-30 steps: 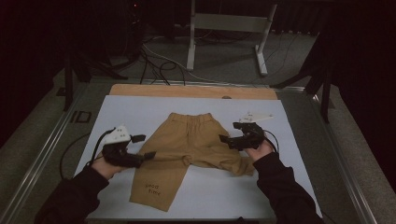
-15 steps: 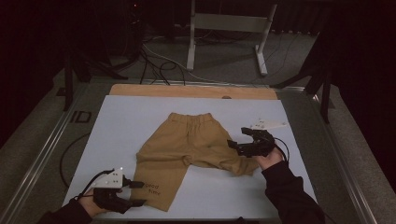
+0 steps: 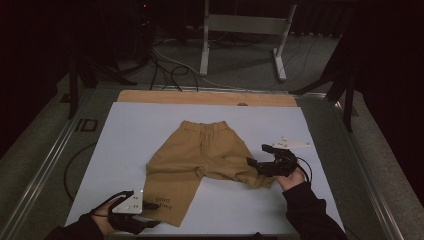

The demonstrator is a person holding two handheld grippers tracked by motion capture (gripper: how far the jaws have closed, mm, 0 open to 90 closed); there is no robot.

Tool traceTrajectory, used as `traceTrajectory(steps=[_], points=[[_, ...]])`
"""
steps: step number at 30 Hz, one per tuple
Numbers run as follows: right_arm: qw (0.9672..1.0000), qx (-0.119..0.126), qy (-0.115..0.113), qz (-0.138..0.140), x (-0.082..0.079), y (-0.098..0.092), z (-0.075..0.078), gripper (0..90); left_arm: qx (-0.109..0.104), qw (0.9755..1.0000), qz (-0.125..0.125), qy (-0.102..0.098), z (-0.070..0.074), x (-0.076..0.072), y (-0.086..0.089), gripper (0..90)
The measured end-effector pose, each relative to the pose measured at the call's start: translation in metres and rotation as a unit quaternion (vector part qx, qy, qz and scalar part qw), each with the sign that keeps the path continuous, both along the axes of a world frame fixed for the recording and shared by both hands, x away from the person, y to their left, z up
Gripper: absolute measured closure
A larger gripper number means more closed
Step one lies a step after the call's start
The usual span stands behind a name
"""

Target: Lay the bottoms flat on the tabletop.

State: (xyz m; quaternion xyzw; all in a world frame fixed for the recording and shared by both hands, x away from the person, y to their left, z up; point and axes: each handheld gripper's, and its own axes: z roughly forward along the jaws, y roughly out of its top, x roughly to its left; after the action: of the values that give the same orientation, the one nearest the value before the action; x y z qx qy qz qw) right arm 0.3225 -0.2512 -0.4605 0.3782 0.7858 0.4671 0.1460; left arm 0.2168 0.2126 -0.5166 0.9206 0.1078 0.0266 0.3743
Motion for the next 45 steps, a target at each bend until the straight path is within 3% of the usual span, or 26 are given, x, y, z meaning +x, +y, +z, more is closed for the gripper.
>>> traceTrajectory(steps=[1, 6, 8, 10, 15, 19, 29, 32, 34, 36, 39, 41, 45], points=[[1.0, -0.001, 0.0, 0.0, -0.001, 0.0, -0.001, 16.4, 0.012, 0.9998, -0.009, -0.016, -0.001, -0.001, -0.003, 52.0], [0.9999, 0.004, -0.011, -0.003, -0.002, -0.001, 0.0, 16.0, 0.016, 0.9993, -0.016, -0.03, -0.001, 0.0, -0.007, 60.9], [0.9998, 0.004, -0.016, -0.005, -0.003, -0.002, 0.002, 16.0, 0.021, 0.9987, -0.014, -0.045, 0.001, 0.0, -0.009, 76.0], [0.9998, 0.007, -0.02, -0.006, -0.004, -0.002, 0.004, 16.0, 0.019, 0.9989, -0.009, -0.043, 0.002, 0.001, -0.008, 87.2], [0.9995, 0.003, -0.029, -0.01, -0.007, -0.003, 0.007, 16.0, -0.002, 0.9991, -0.014, -0.039, 0.013, -0.002, -0.003, 88.4], [0.9993, 0.003, -0.034, -0.017, -0.009, -0.006, 0.009, 16.0, -0.015, 0.9987, -0.032, -0.037, 0.025, -0.01, -0.001, 88.4], [0.999, 0.006, -0.04, -0.019, -0.016, -0.011, 0.013, 16.0, -0.009, 0.9977, -0.068, 0.001, 0.029, -0.024, 0.004, 87.4], [0.999, 0.01, -0.04, -0.019, -0.017, -0.012, 0.013, 16.0, -0.03, 0.997, -0.069, 0.018, 0.03, -0.024, 0.006, 78.3], [0.999, 0.01, -0.04, -0.018, -0.02, -0.011, 0.013, 16.0, -0.049, 0.997, -0.056, 0.021, 0.033, -0.022, 0.007, 62.7], [0.999, 0.013, -0.04, -0.017, -0.022, -0.011, 0.013, 16.0, -0.058, 0.9976, -0.036, 0.007, 0.038, -0.019, 0.007, 46.5], [0.9989, 0.014, -0.043, -0.013, -0.025, -0.012, 0.013, 16.0, -0.069, 0.9976, -0.012, -0.005, 0.046, -0.013, 0.003, 35.4], [0.9988, 0.013, -0.046, -0.008, -0.028, -0.012, 0.014, 15.8, -0.079, 0.9967, -0.003, -0.015, 0.052, -0.008, -0.002, 30.5], [0.9986, 0.012, -0.051, 0.005, -0.034, -0.014, 0.012, 14.8, -0.101, 0.9944, 0.01, -0.03, 0.06, 0.003, -0.015, 30.6]])
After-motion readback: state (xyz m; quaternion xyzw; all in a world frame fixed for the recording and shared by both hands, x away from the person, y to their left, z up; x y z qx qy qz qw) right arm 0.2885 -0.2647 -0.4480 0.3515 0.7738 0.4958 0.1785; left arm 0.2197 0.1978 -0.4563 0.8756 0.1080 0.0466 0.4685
